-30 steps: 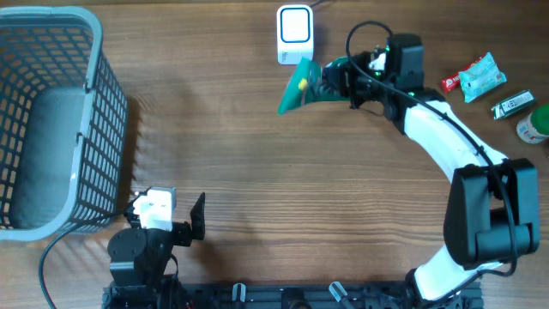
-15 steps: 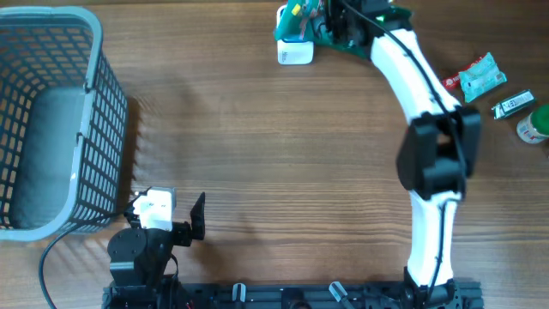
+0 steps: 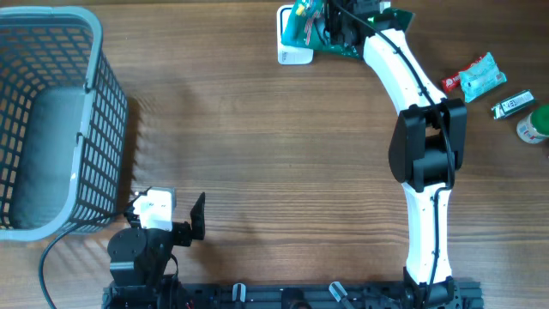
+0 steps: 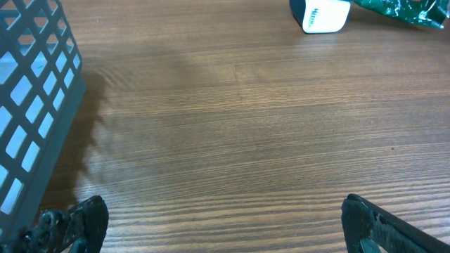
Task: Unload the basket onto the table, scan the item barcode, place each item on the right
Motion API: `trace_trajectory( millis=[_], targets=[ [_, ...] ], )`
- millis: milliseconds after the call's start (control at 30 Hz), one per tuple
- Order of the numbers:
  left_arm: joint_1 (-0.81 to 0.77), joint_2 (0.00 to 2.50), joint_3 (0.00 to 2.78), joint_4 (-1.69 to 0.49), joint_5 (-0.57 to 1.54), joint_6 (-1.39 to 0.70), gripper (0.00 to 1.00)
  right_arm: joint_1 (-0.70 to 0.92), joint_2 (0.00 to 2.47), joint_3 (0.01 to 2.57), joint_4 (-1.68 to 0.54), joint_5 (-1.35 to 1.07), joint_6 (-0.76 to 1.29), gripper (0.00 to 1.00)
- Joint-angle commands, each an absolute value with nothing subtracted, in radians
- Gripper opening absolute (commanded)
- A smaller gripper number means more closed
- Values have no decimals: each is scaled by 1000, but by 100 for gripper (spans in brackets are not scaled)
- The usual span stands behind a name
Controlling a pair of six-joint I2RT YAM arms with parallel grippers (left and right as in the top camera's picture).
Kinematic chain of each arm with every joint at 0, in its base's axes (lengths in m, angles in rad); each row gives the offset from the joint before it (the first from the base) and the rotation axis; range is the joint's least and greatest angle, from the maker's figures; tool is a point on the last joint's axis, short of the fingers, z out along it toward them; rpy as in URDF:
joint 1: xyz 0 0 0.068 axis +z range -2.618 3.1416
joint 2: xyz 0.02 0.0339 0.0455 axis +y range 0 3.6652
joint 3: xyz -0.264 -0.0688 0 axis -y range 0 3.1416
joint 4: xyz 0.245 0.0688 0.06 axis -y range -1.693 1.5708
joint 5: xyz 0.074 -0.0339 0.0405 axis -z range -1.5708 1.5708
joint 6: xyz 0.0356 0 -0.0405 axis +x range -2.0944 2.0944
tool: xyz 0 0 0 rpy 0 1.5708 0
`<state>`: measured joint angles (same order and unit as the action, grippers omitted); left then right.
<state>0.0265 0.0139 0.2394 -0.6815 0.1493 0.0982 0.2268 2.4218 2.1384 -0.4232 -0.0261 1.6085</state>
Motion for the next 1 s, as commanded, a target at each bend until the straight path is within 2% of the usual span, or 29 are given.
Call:
trace_trajectory(
  millis=[0, 200, 367, 500, 700, 833, 867, 900, 967],
  targets=[
    [30, 7, 235, -678, 144, 89, 100, 240, 2418, 2184, -373, 37, 1655, 5],
    [30, 7, 235, -678, 144, 89, 100, 254, 2418, 2186, -369, 83, 1627, 5],
    [30, 7, 235, -678, 144, 89, 100, 197, 2371, 2245, -632, 161, 1541, 5],
    [30, 7, 235, -678, 144, 89, 100, 88, 2321, 2281, -894, 226, 1444, 5],
    [30, 7, 235, -678, 144, 89, 100, -125, 2326, 2270, -1053, 157, 1124, 4],
    [30, 7, 235, -678, 144, 89, 100, -269, 2326, 2270, -1045, -16, 674, 7],
    [30, 7, 235, -678, 144, 89, 100, -293, 2326, 2270, -1055, -74, 549, 12],
    [30, 7, 235, -678, 144, 89, 100, -311, 2326, 2270, -1072, -118, 444, 24],
    [30, 7, 235, -678, 144, 89, 100, -330, 2326, 2270, -1114, -174, 301, 77]
  ],
)
